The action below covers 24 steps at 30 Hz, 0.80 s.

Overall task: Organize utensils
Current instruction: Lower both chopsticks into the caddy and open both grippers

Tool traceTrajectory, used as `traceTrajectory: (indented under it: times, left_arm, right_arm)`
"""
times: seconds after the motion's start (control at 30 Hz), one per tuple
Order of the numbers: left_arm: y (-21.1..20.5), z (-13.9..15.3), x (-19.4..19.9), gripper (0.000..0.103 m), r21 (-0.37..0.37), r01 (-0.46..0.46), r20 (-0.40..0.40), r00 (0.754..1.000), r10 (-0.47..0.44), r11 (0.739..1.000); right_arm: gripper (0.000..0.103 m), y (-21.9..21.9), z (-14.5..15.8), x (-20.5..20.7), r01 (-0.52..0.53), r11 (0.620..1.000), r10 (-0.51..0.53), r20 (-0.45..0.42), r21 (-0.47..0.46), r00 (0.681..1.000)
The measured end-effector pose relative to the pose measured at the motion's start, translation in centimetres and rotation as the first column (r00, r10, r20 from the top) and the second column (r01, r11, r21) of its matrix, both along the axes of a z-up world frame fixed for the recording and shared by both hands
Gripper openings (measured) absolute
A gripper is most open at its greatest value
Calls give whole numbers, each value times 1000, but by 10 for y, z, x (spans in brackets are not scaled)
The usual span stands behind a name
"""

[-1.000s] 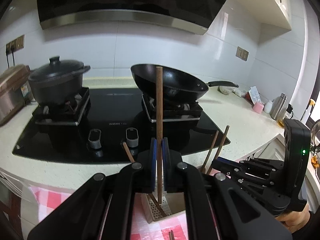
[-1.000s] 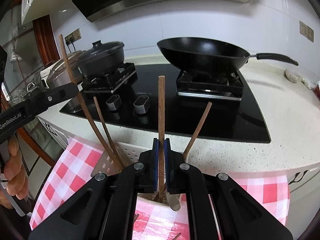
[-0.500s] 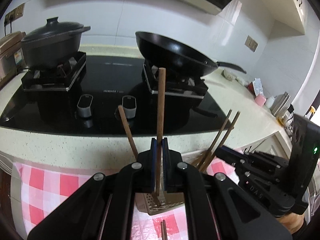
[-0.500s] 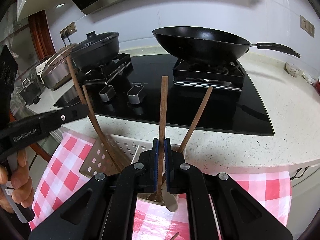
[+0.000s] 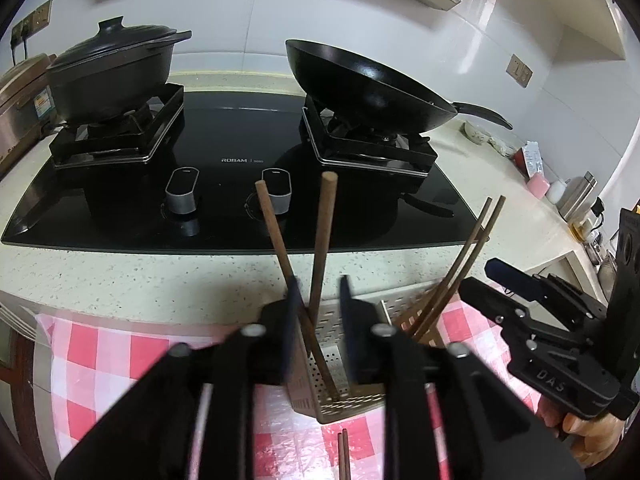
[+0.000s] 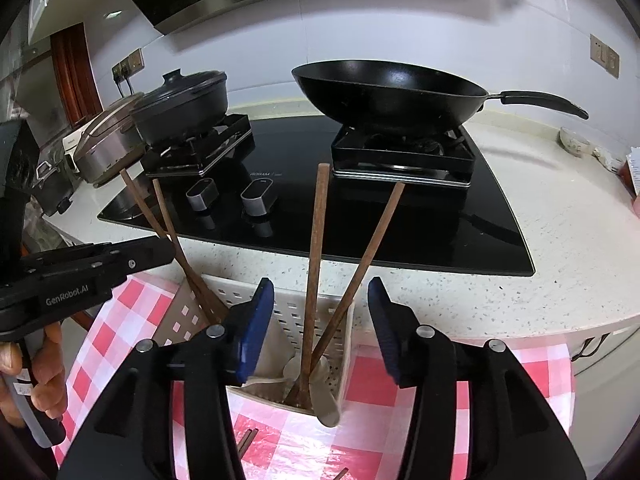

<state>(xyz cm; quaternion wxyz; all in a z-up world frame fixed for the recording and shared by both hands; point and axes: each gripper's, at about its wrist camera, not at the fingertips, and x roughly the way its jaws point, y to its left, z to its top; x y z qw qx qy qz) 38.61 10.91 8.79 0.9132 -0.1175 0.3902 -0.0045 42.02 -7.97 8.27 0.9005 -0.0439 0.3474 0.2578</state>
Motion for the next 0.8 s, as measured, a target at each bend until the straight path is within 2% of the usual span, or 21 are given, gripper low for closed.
traceTrajectory:
  times: [0.1, 0.37, 0.4, 0.43, 0.57, 0.8]
  left_arm:
    - [2, 2, -3, 25, 12, -10, 6, 1000, 10, 1000]
    - [5, 9, -3, 25, 13, -20, 23, 1000, 19, 1000]
    - [4, 10, -3, 24, 15, -19, 29, 999, 19, 1000]
    - [3, 11, -4, 18, 18, -17, 36, 999, 17, 1000]
    - [-1, 14, 2, 6, 32, -6, 43, 999, 5, 999]
    - [-6, 17, 2, 6, 33, 10, 44, 999, -11, 999]
  right_arm:
    - [55, -4, 3, -1, 12, 1000, -12, 11, 2, 1000]
    - [55, -7, 3, -8, 6, 1000, -6, 20, -6, 1000]
    - [55, -8, 4, -7, 6, 1000, -6, 22, -6, 1000]
    - [56, -8, 4, -8, 6, 1000, -6, 22, -5, 1000]
    - [56, -8, 3, -8, 3, 1000, -3, 21, -8, 1000]
    - [56, -8, 5, -12, -4, 1000, 5, 24, -10, 1000]
